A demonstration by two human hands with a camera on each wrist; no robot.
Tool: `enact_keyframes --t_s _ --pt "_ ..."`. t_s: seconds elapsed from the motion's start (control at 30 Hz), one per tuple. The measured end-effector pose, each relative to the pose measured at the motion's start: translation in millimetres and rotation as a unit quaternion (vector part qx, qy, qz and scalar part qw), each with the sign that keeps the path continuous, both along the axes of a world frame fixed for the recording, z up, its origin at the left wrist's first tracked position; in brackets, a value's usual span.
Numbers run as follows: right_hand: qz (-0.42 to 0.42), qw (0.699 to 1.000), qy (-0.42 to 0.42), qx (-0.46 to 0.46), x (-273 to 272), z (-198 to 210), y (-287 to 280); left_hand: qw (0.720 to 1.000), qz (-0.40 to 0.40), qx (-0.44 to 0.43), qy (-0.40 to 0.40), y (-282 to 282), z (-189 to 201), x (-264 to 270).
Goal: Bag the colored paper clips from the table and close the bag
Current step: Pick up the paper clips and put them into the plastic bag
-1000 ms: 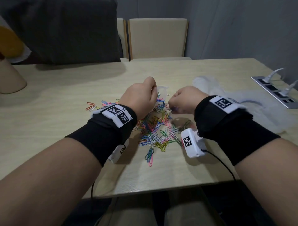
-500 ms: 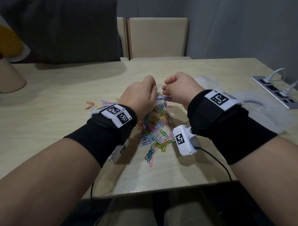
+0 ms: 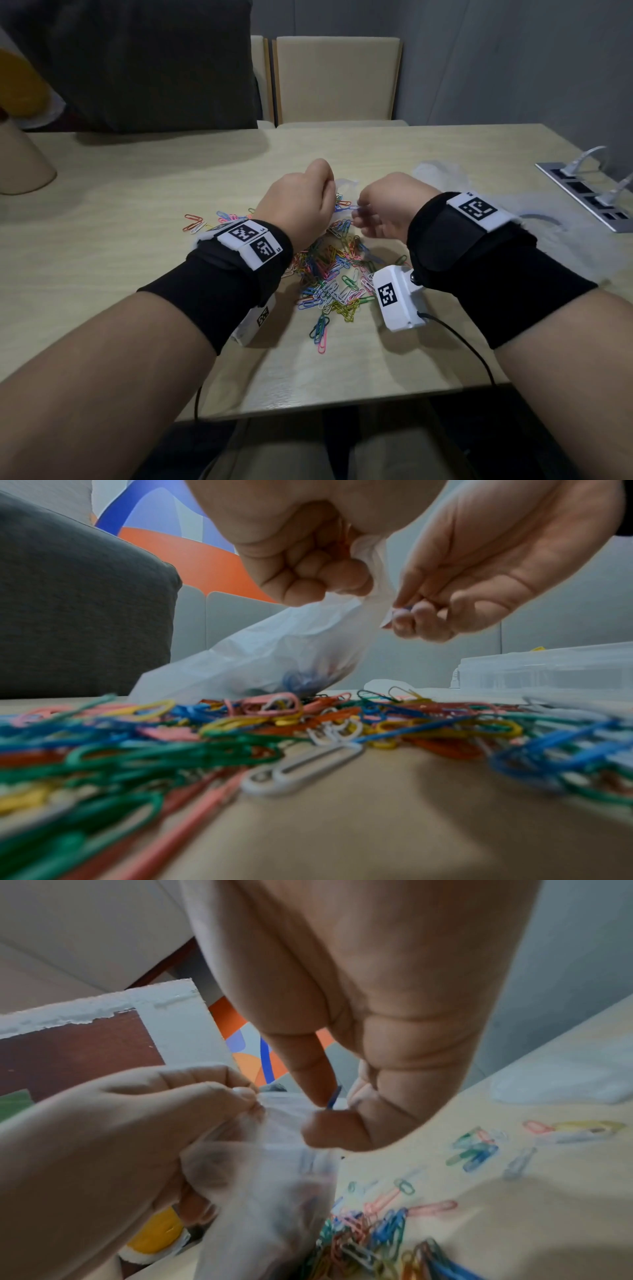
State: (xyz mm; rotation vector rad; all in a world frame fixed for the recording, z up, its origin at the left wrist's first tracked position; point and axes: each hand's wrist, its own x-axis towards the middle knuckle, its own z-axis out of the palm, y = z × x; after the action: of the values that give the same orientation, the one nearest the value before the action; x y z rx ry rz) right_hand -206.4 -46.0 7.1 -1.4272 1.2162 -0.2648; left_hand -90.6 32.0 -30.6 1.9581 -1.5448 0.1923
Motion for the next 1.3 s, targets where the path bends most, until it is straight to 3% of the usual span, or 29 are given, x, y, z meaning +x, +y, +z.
enact_keyframes --t_s 0.17,0.33,0.53,0.63,0.77,1.07,1.23,1.3 --pt "0.007 0.998 0.011 -0.059 10.2 20.4 1.1 1.0 -0.003 0.001 0.004 -0.5 -0.2 0.7" --pt "0.103 0.965 0.097 -0.22 -9.4 16.6 2.4 1.0 0.0 0.002 0.003 -0.3 0.9 0.5" --pt "0.263 0.862 0.376 -0.215 -44.9 3.0 11.8 1.0 -0.005 0.008 0.003 0.2 0.5 -0.1" --pt "0.297 0.809 0.446 -0.239 -52.3 7.3 22.9 1.0 -0.006 0.006 0.005 -0.1 0.5 -0.1" --pt "0.334 0.808 0.432 -0.22 -45.7 3.6 28.5 1.0 -0.003 0.005 0.003 -0.3 0.7 -0.1" --pt "0.361 0.778 0.408 -0.314 -8.4 -24.1 49.8 1.0 0.001 0.006 0.001 -0.3 1.2 -0.7" --pt "0.402 0.728 0.391 -0.394 -8.9 -19.3 41.3 1.0 0.001 0.007 0.008 -0.4 0.1 0.4" --pt "0.391 0.73 0.386 -0.406 -10.3 -20.8 35.4 1.0 -0.001 0.009 0.007 -0.1 0.8 0.3"
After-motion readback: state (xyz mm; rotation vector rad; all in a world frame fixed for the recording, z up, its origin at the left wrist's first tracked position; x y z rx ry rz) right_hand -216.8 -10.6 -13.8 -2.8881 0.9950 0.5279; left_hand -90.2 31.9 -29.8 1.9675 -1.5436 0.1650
